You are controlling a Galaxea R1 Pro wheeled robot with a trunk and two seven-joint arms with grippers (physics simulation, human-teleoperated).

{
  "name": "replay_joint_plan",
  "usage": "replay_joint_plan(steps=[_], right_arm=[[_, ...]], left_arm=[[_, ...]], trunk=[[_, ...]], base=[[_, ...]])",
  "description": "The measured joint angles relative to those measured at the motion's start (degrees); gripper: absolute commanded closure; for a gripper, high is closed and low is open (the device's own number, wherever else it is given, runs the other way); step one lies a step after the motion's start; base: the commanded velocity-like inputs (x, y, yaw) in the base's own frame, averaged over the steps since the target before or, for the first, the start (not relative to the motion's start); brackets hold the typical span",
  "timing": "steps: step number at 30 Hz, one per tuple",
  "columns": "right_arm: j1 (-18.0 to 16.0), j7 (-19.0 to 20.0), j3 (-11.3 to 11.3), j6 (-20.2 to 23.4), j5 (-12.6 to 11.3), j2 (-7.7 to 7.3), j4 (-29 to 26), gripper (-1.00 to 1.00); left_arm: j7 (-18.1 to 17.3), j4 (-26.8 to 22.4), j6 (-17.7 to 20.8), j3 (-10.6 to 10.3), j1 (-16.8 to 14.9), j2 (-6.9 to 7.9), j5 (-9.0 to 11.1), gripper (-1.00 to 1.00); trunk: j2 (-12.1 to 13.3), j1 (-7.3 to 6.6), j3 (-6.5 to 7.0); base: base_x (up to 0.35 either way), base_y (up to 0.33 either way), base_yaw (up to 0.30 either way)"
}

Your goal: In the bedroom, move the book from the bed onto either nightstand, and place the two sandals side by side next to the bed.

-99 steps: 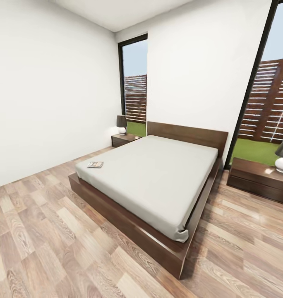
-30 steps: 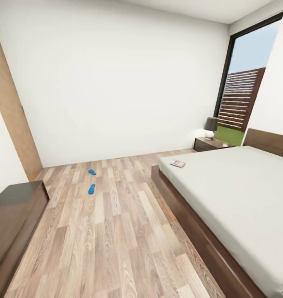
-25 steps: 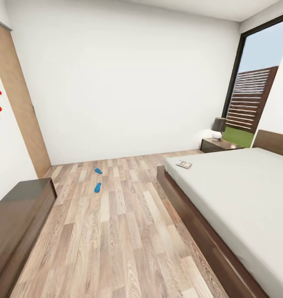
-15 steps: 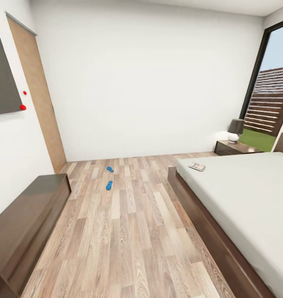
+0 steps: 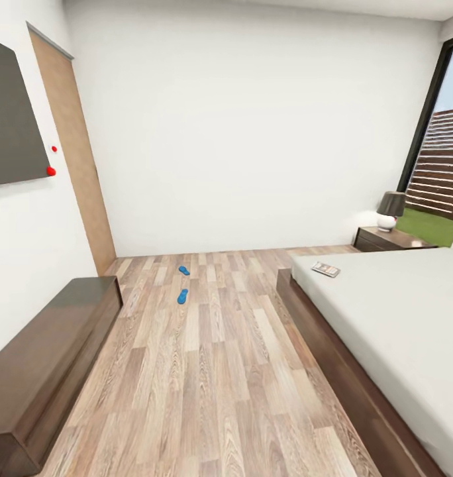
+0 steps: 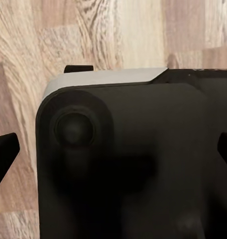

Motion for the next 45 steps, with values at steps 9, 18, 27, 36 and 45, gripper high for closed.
replay_joint_plan(steps=[9, 18, 27, 36, 45], right_arm=[[-0.01, 0.07, 0.15, -0.06, 0.30, 0.01, 0.00, -1.00], [-0.01, 0.08, 0.23, -0.04, 0.31, 0.08, 0.00, -1.00], [-0.01, 0.08, 0.09, -0.61, 0.10, 0.05, -0.58, -1.00], [0.01, 0.02, 0.05, -3.01, 0.00, -0.13, -6.49, -1.00], [0.01, 0.04, 0.03, -3.17, -0.04, -0.34, -9.92, -1.00]], left_arm=[[0.01, 0.04, -0.84, 0.01, 0.00, -0.01, 0.02, -1.00], [0.01, 0.07, -0.95, 0.03, 0.03, -0.09, 0.02, -1.00], [0.01, -5.26, -0.84, 0.04, -0.02, -0.01, 0.17, -1.00], [0.28, -14.36, -0.58, 0.02, -0.08, -0.21, 0.26, -1.00], [0.30, -19.65, -0.58, -0.05, -0.09, -0.26, 0.28, -1.00]], trunk=[[0.00, -0.01, 0.00], [0.00, -0.01, 0.00], [0.00, -0.01, 0.01], [0.00, -0.01, 0.01], [0.00, -0.01, 0.00]], base=[[0.312, 0.000, 0.000], [0.320, 0.000, 0.000], [0.307, 0.000, 0.000], [0.307, 0.000, 0.000], [0.294, 0.000, 0.000]])
